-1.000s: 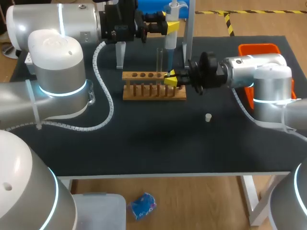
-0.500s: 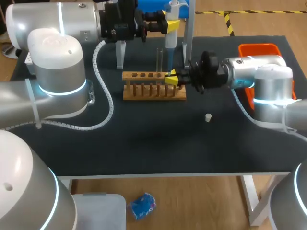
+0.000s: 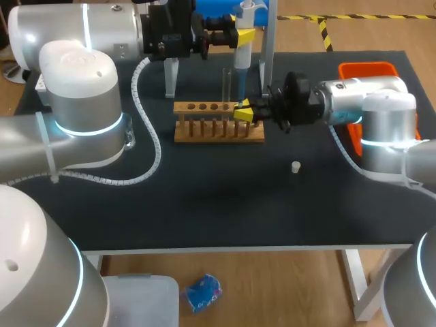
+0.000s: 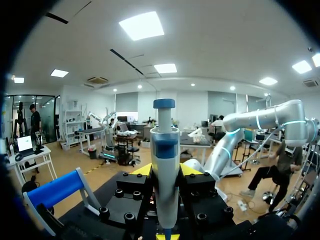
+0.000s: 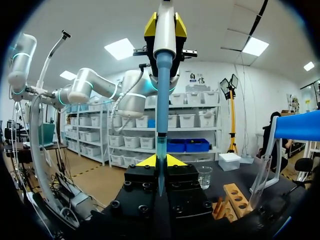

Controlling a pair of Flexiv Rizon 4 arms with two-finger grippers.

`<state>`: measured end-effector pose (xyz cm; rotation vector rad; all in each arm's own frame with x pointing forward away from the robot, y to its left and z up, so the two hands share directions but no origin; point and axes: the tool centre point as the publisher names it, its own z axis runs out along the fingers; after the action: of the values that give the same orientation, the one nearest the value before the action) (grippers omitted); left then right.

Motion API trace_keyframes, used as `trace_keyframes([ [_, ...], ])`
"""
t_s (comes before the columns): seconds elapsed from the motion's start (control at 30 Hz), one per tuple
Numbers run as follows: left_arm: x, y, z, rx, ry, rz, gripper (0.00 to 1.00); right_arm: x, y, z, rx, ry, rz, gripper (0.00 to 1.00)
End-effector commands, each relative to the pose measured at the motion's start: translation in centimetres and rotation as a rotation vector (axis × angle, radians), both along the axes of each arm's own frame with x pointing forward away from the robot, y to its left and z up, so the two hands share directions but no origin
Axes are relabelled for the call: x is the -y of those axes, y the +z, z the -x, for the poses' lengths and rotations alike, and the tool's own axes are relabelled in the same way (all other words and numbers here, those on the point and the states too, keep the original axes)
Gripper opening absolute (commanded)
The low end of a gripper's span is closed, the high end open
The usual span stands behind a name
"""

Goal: Invert the test tube, pick up the pipette, mount the tip to pipette, aspirate from beaker and dispense into the tube, eject the tip, return the pipette, and cap with the stopper.

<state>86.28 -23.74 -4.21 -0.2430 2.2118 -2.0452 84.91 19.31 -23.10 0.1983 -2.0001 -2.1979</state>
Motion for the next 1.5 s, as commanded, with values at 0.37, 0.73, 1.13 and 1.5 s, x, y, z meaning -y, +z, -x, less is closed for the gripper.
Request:
trace_keyframes([
  [0.37,-0.1,-0.5,0.0,-0.001,-0.003,0.000,0.00,0.1,0.2,0.4,-0.003,0.003,0.063,1.00],
  [0.73,-0.1,-0.5,0.0,-0.001,-0.003,0.000,0.00,1.5,-1.5,1.3,-0.039,-0.028,0.106,1.00],
  [1.13,-0.1,-0.5,0.0,-0.001,-0.003,0.000,0.00,3.9,-2.7,2.2,-0.053,-0.071,0.153,1.00],
  [1.5,-4.9,1.0,-0.1,0.032,0.047,-0.034,0.00,3.9,-2.7,2.2,-0.053,-0.071,0.153,1.00],
])
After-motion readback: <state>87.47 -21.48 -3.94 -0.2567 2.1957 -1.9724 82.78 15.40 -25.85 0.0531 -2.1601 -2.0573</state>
